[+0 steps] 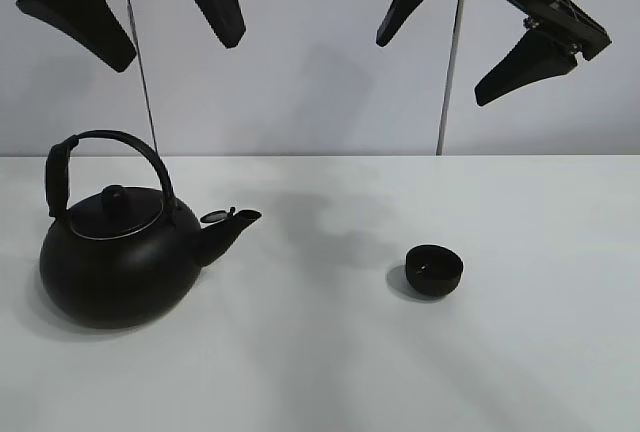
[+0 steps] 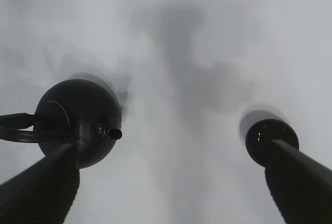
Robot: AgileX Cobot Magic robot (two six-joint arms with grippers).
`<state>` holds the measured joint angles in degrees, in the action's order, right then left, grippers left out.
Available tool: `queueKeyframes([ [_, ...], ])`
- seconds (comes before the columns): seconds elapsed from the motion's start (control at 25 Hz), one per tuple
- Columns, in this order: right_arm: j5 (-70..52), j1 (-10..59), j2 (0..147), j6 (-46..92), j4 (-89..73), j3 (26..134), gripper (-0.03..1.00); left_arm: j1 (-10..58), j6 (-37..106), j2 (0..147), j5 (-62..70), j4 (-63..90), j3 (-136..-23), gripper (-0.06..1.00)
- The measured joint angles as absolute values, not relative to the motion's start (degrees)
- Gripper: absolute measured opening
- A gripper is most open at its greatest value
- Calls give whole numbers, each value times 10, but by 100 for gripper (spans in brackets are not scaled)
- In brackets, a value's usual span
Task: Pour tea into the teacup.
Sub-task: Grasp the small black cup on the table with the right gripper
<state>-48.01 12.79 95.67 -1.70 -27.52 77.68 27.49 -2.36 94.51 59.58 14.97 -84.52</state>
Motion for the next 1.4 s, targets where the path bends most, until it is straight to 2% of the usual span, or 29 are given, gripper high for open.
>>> queueKeyframes([
  [0.32,-472,128,957,0,-275,777,67,275,-24,945,596,150,-845,66],
  [0.44,-493,132,957,74,-264,777,67,275,-24,945,596,150,-845,66],
  [0.6,-535,169,960,143,-173,777,67,275,-24,945,596,150,-845,66],
  [0.76,-546,216,990,107,-51,777,67,275,-24,945,596,150,-845,66],
  [0.92,-558,229,1035,64,17,777,67,275,-24,945,596,150,-845,66],
  [1.4,-515,229,1107,79,25,777,66,275,-24,945,595,150,-845,66],
])
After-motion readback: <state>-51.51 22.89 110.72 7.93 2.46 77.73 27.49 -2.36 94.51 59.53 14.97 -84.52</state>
